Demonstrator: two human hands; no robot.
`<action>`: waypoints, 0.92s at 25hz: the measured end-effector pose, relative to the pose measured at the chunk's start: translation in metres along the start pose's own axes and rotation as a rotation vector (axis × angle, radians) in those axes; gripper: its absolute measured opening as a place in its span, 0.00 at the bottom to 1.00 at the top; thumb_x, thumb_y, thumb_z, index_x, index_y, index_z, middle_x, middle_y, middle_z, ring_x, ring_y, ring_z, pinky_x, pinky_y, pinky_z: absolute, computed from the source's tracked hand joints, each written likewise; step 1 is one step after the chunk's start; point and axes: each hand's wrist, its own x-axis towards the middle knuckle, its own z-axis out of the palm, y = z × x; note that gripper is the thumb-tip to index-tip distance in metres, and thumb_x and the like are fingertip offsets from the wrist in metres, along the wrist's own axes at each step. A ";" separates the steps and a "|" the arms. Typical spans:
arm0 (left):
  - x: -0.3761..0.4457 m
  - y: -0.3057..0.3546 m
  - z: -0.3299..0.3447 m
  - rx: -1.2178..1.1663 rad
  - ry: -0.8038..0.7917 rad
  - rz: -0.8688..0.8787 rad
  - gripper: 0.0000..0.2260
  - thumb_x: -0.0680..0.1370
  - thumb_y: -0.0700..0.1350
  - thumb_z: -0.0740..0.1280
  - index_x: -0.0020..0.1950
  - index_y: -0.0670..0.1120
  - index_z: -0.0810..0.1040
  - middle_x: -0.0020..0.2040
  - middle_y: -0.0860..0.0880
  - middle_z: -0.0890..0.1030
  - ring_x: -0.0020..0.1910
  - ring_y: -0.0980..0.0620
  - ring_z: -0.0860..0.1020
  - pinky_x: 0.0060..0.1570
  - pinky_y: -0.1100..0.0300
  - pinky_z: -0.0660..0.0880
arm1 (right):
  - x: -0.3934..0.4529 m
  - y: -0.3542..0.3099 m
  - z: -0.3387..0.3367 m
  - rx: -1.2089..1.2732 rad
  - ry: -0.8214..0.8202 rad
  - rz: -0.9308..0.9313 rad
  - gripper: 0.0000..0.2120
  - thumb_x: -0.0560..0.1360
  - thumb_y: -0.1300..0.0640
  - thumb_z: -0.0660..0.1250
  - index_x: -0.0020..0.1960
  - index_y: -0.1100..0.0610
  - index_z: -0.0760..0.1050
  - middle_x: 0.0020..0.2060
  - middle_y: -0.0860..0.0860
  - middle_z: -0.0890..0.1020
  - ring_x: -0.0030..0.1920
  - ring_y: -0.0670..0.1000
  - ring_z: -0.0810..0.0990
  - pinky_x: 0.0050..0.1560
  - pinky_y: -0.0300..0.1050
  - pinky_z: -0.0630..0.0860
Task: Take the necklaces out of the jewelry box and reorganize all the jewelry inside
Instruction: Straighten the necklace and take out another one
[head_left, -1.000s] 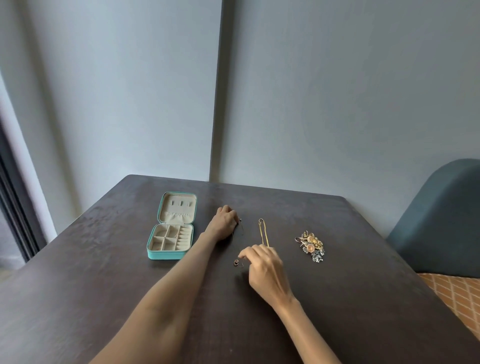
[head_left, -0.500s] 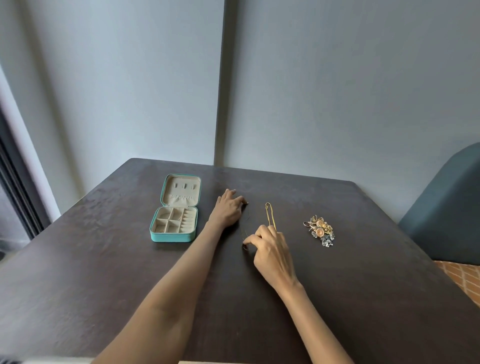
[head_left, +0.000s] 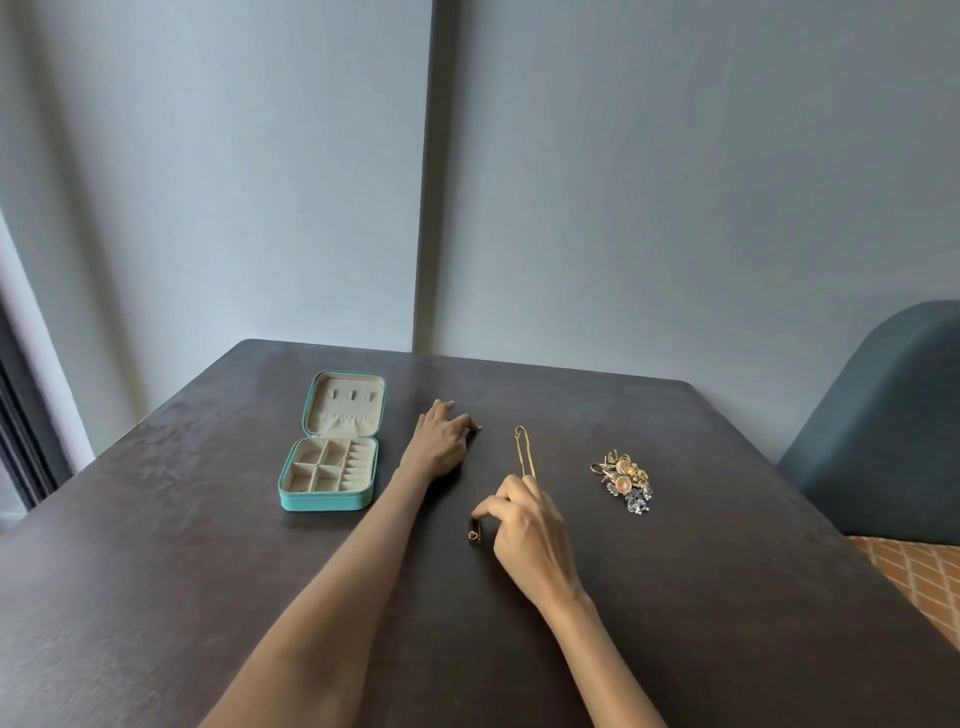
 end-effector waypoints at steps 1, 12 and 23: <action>0.000 0.001 0.000 0.006 -0.004 -0.003 0.14 0.82 0.46 0.54 0.63 0.52 0.74 0.74 0.42 0.60 0.76 0.44 0.52 0.74 0.47 0.52 | -0.001 0.000 -0.001 -0.008 -0.003 -0.035 0.19 0.66 0.64 0.54 0.36 0.47 0.80 0.34 0.44 0.73 0.39 0.46 0.71 0.37 0.37 0.71; 0.008 0.008 -0.002 0.100 -0.073 -0.030 0.15 0.83 0.49 0.50 0.65 0.55 0.70 0.76 0.44 0.57 0.77 0.44 0.50 0.73 0.47 0.49 | 0.000 -0.001 -0.010 0.038 0.004 -0.158 0.16 0.62 0.70 0.64 0.26 0.51 0.77 0.28 0.45 0.71 0.34 0.46 0.70 0.33 0.38 0.71; 0.004 0.015 -0.007 0.077 -0.068 -0.045 0.14 0.82 0.50 0.52 0.63 0.56 0.73 0.75 0.44 0.60 0.76 0.45 0.54 0.73 0.47 0.51 | -0.001 -0.004 -0.013 0.059 0.010 -0.129 0.17 0.63 0.69 0.60 0.26 0.51 0.77 0.27 0.45 0.72 0.33 0.47 0.72 0.31 0.39 0.71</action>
